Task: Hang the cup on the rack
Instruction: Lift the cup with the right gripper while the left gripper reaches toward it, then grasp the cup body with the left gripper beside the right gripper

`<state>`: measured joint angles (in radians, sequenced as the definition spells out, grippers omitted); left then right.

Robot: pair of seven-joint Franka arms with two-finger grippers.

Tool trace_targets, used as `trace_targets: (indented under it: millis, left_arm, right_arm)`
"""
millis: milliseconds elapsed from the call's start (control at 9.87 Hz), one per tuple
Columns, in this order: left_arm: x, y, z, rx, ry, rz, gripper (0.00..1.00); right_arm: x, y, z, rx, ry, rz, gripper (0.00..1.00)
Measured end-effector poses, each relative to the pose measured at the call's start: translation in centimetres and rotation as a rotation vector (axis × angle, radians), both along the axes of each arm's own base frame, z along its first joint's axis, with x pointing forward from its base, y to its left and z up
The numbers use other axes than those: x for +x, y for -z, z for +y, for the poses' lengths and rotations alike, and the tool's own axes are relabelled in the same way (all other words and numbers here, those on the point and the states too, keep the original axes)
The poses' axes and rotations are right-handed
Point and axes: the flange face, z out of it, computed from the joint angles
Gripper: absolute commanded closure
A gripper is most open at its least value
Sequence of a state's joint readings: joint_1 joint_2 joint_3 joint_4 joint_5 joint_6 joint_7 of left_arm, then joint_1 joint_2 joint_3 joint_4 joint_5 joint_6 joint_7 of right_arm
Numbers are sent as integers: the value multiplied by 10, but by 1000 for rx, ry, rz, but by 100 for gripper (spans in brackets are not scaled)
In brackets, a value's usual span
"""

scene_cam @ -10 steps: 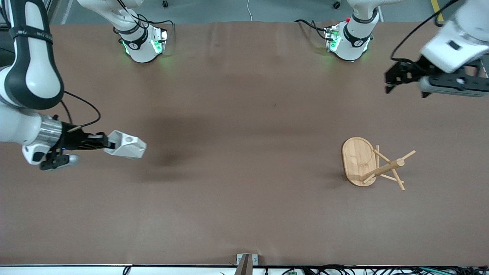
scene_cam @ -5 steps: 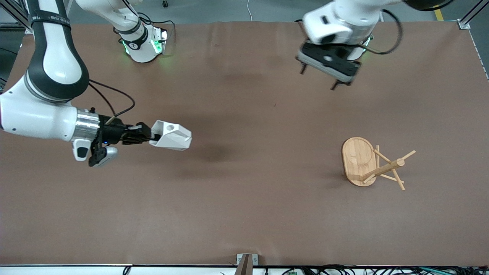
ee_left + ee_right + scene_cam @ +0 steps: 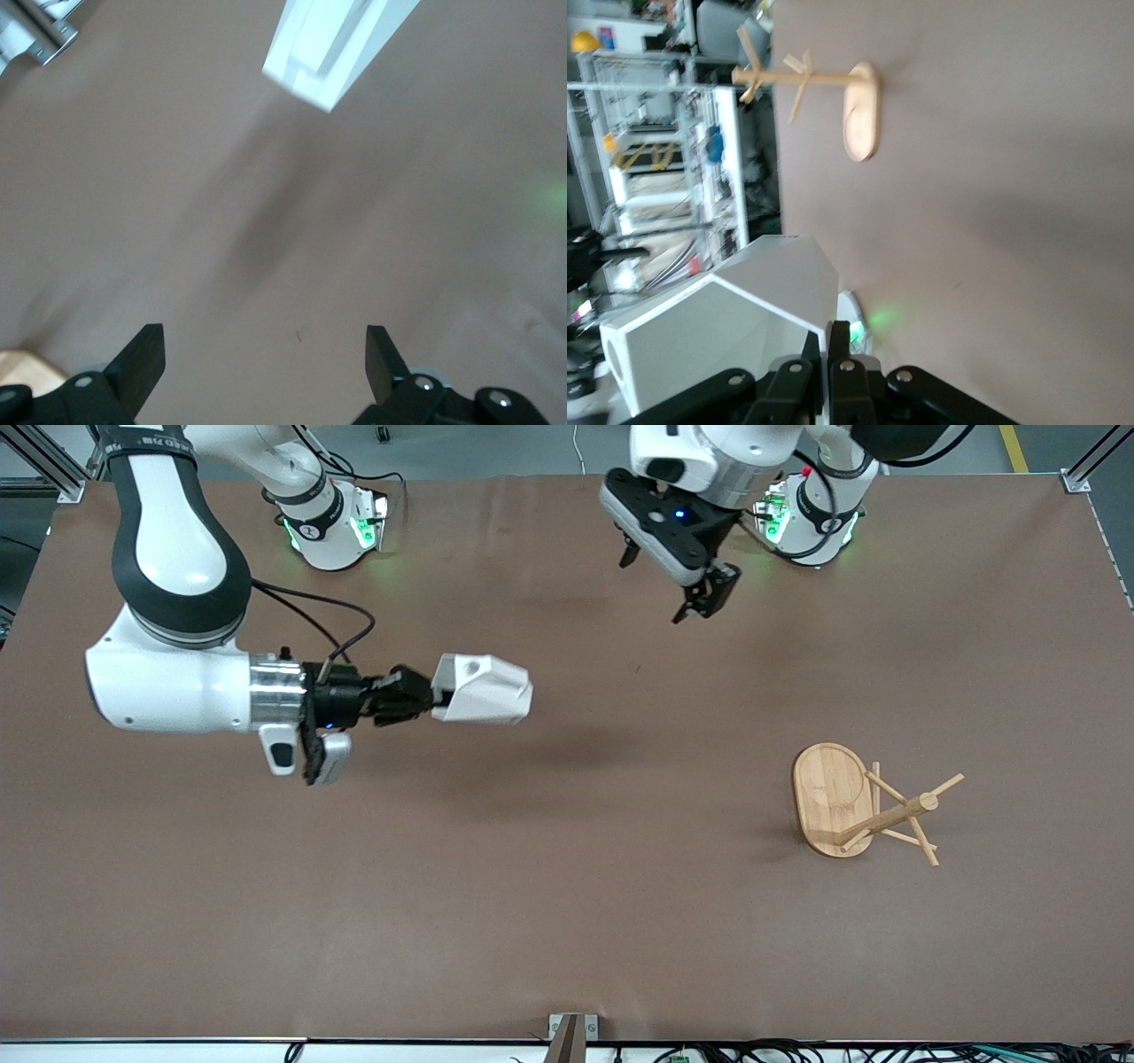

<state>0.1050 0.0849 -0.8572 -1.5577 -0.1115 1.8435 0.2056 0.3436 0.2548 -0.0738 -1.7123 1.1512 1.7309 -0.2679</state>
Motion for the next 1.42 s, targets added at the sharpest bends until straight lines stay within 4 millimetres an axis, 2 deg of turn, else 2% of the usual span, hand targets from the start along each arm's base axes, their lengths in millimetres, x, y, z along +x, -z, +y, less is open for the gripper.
trace_targets:
  millis: [203,405,608,811,1419]
  left_arm:
    - [1,9,-14,-32,106,-19,0]
    - [12,26,-18,-55,190,-13,0]
    - [3,29,-36,-80,227,-16,0]
    - [-7,29,-46,-83,248,-17,0]
    - [-13,33,-51,-80,254,-11,0]
  right_arm:
    - [-10,7,20,42,-57,32,100]
    - [-20,14,39,60,-107,61,100]
    - [-26,17,56,90,-126,81,100]
    - [-34,15,71,120,-143,93,100]
    - [-35,13,76,144,-141,100,100]
